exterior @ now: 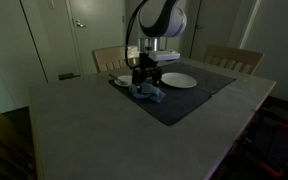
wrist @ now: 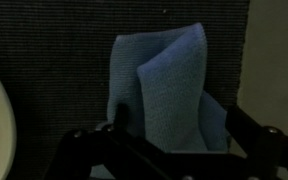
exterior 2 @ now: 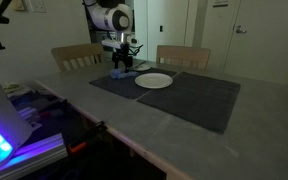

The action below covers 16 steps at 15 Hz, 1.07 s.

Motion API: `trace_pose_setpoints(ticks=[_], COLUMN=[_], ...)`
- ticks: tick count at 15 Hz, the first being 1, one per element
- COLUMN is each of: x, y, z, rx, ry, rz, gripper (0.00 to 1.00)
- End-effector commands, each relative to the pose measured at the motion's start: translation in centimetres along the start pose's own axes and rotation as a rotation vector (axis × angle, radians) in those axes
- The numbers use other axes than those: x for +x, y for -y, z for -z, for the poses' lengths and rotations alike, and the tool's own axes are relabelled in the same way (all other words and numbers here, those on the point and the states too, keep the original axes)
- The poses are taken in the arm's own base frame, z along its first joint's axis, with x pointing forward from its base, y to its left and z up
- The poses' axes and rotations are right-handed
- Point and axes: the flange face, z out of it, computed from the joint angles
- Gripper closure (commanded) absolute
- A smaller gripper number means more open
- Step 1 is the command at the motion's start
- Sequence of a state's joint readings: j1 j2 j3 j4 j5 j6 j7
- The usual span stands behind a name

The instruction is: Use the towel to wipe the plate

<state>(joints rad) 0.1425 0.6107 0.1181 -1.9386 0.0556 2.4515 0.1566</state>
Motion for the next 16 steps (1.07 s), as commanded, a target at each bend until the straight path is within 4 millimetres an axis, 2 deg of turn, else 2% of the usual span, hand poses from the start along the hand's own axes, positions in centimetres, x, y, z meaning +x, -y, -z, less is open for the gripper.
trace_pose_setpoints(ticks=[1,2,4,14,16], x=[0.8,0.8,0.9,0.9,0.8], y=[-0.6,-0.7,-0.8,-1.0,-0.8], z=[-1.0,-1.1,-1.2,-0.2,0.2], rx=[0.032,0.035,0.039,0.007,0.002], ry=[0.007,0.008,0.013,0.004,0.014], rz=[-0.016,-0.025,-0.039,-0.075,-0.068], gripper=[0.0,0.0,0.26,0.98,1.0])
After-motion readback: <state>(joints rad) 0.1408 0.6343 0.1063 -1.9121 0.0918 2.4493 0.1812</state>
